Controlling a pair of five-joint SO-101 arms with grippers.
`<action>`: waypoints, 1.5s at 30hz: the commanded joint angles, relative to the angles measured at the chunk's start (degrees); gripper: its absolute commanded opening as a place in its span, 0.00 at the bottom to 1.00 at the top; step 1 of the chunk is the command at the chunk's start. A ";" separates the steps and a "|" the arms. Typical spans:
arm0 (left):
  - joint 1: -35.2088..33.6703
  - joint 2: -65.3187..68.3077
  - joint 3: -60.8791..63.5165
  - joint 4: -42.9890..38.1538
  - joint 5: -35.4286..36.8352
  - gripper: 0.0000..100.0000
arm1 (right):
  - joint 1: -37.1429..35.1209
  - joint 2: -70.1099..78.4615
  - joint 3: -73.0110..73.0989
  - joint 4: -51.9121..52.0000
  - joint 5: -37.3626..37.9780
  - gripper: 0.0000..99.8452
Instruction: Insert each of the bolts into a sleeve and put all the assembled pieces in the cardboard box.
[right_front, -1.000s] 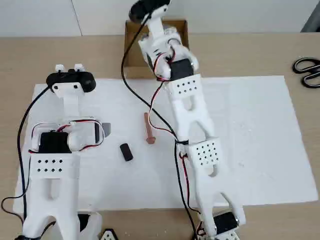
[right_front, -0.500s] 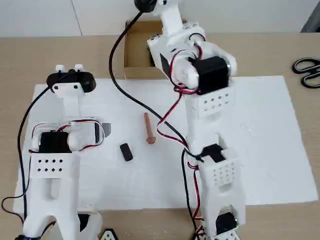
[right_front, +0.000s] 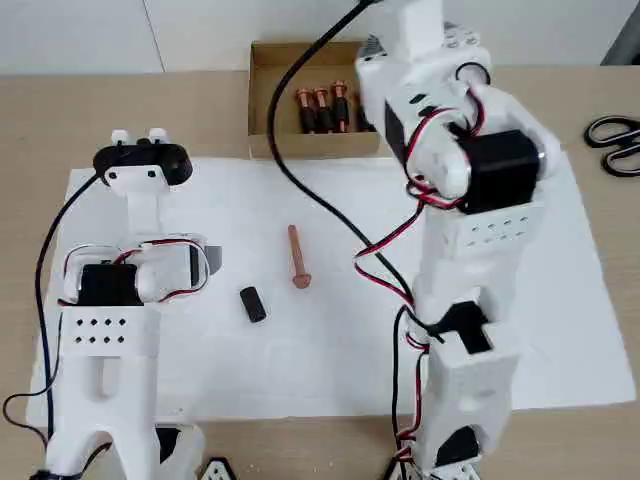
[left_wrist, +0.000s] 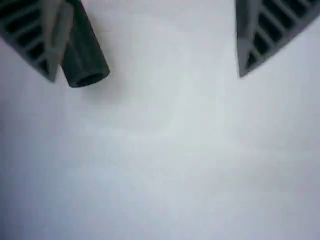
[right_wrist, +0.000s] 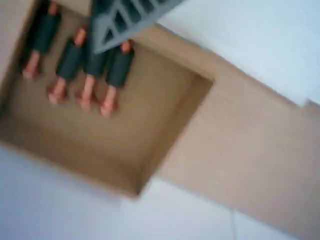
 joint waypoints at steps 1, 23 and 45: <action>-0.09 -0.35 -0.13 -0.79 0.00 0.22 | 0.84 -10.07 14.15 0.57 0.53 0.21; -26.11 -0.53 -1.01 1.14 -0.26 0.22 | -11.30 -30.90 86.59 -7.78 0.53 0.21; -38.68 -0.53 -13.41 18.20 -5.19 0.22 | -23.69 -13.23 86.68 -20.88 -0.09 0.21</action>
